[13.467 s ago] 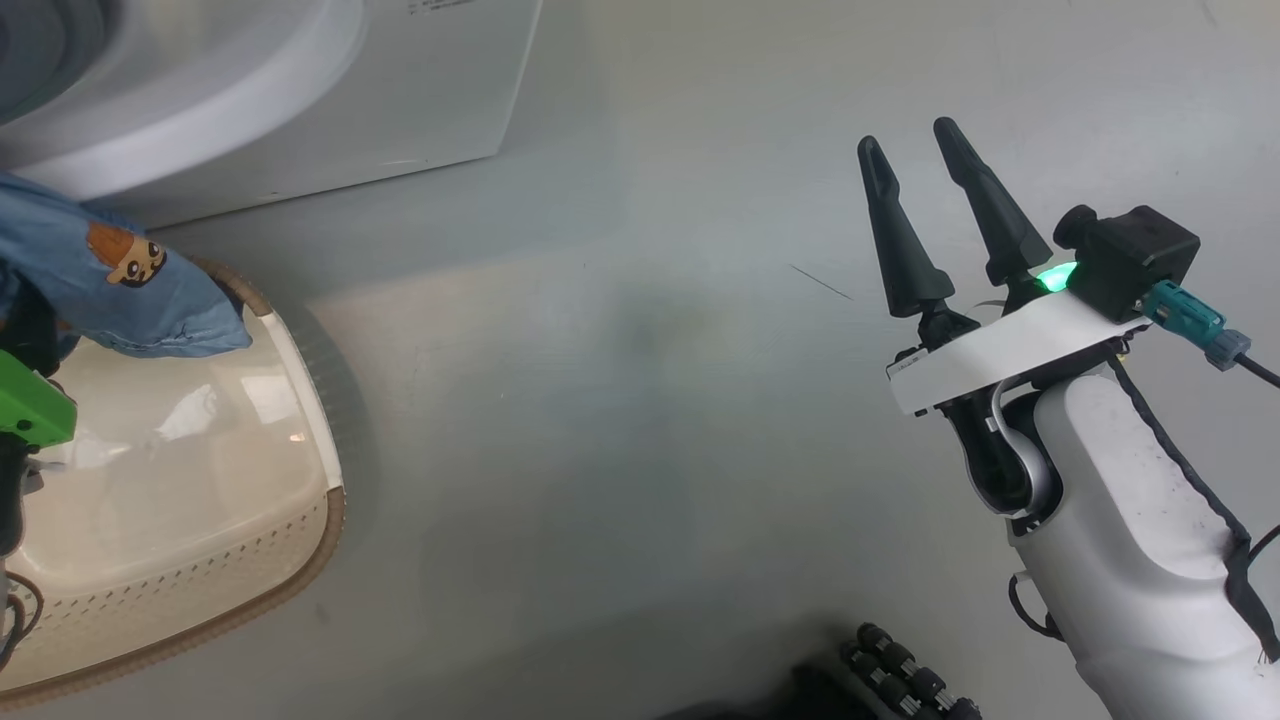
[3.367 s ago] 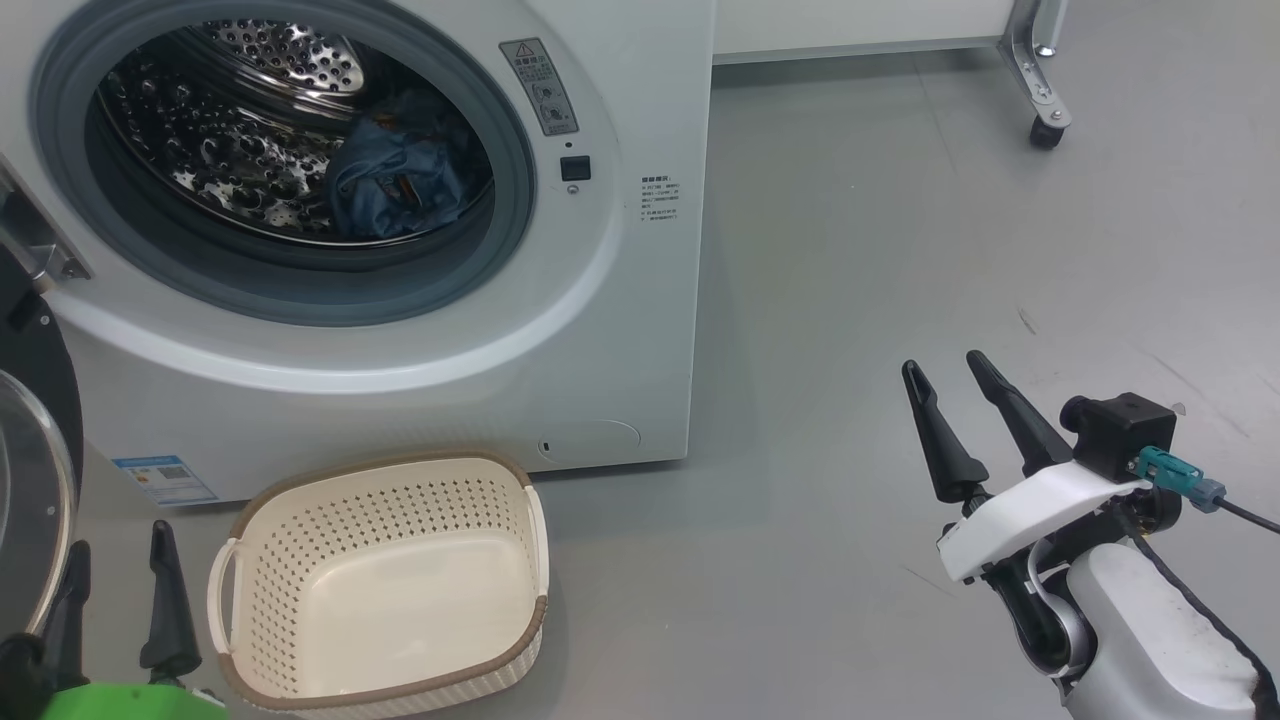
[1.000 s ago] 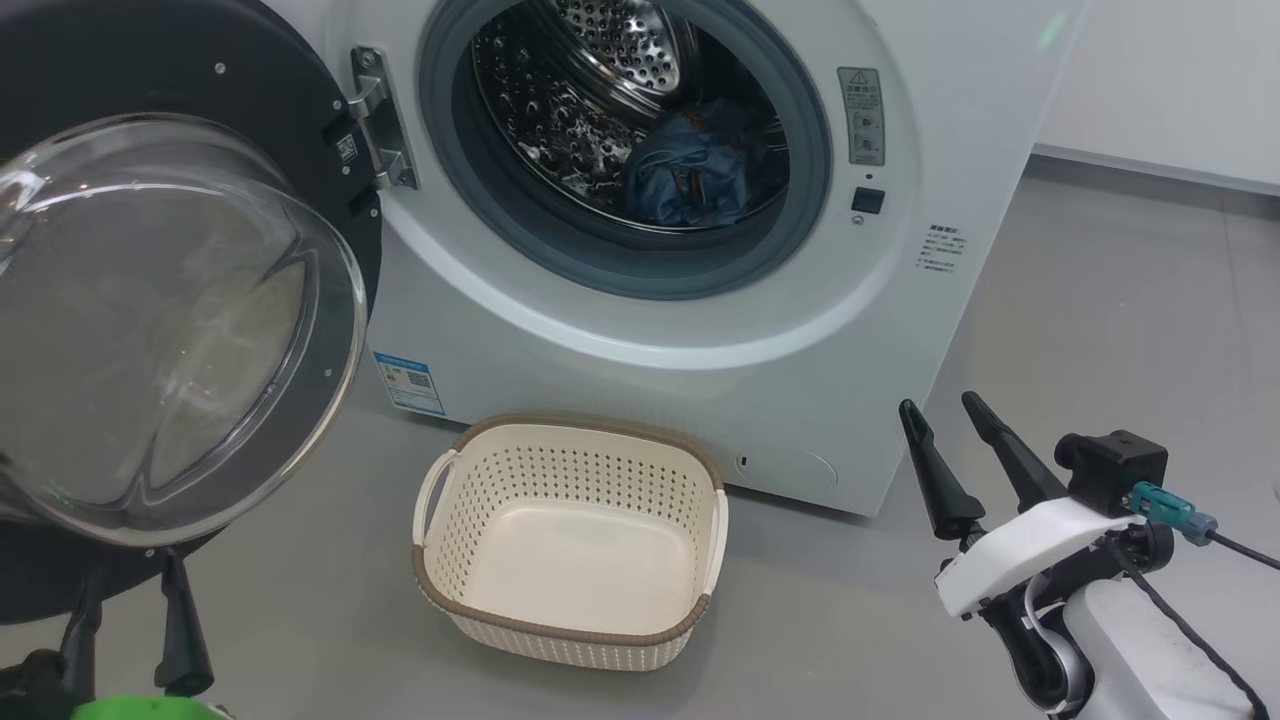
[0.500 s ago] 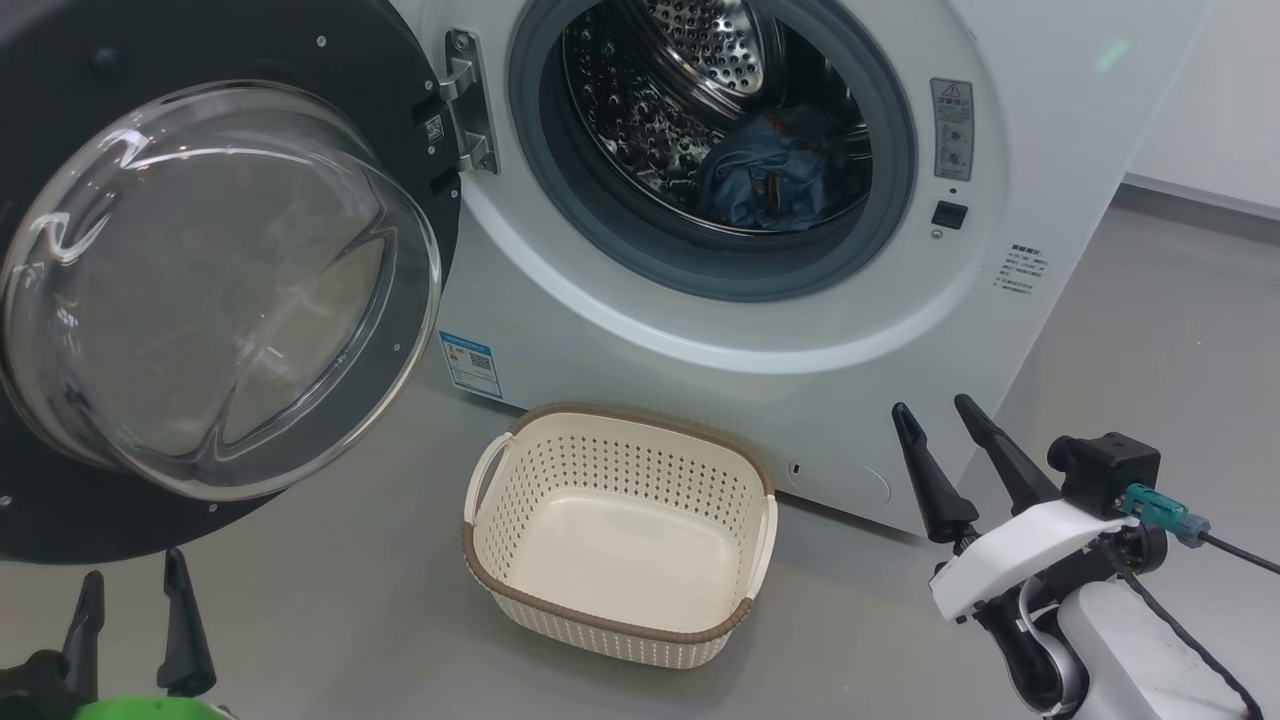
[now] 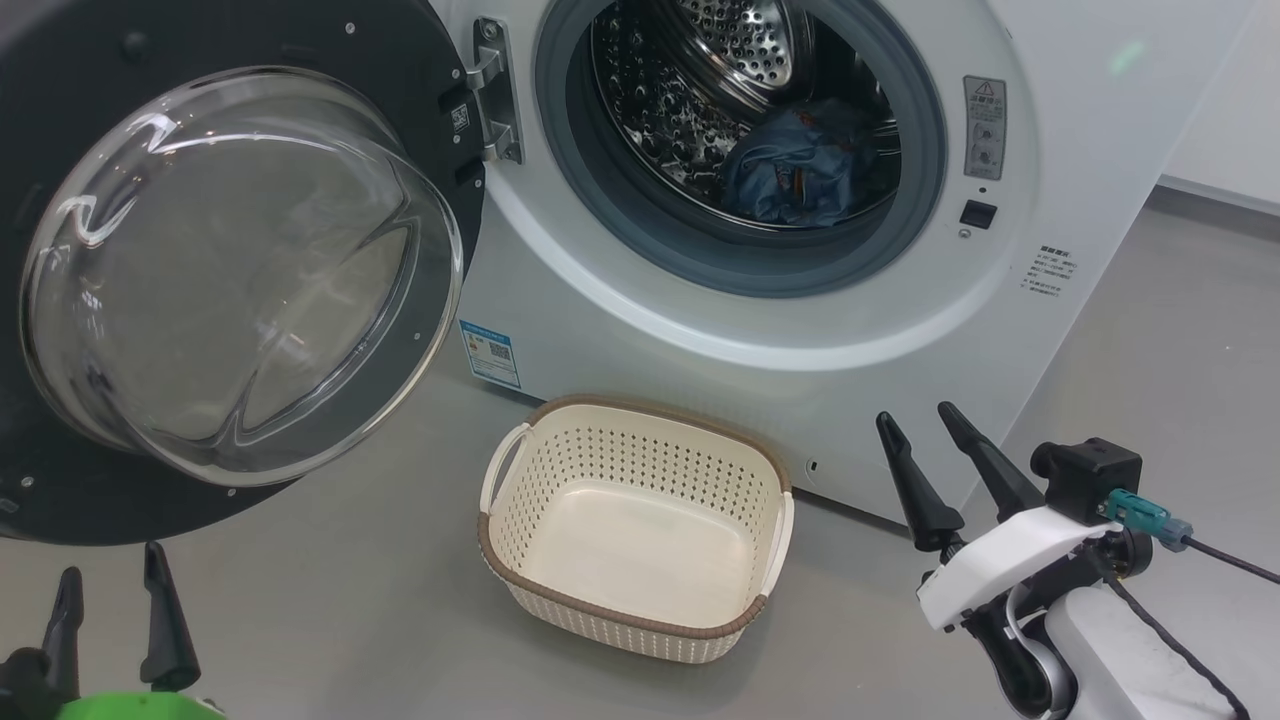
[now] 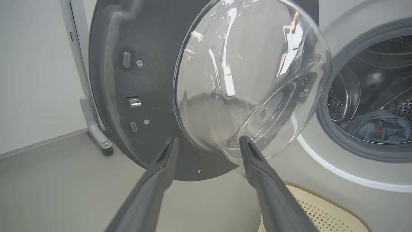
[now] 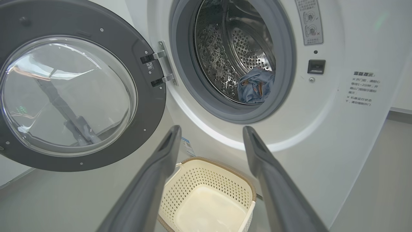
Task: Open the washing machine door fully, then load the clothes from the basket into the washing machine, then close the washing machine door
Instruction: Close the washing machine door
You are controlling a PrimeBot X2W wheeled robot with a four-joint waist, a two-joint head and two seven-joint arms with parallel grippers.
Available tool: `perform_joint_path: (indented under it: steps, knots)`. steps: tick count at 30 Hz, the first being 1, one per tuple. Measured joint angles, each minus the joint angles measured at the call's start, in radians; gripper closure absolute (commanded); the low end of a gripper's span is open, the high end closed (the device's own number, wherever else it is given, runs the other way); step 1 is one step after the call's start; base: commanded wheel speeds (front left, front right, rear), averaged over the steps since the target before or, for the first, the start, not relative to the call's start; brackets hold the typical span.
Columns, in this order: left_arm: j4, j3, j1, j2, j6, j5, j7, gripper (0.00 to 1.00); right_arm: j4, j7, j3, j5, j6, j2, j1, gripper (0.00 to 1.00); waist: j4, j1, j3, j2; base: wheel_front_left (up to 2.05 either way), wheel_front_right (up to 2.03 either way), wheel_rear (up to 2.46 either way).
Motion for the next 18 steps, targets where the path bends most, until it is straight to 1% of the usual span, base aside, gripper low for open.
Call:
perform_joint_path:
  steps: [18]
  knots:
    - [-0.013, 0.002, 0.001, 0.001, 0.008, 0.021, 0.0, 0.0, 0.004, 0.0, 0.014, 0.0, 0.0, -0.001, -0.001, 0.0, -0.009, 0.0, 0.006, 0.0, 0.0, 0.0, 0.0]
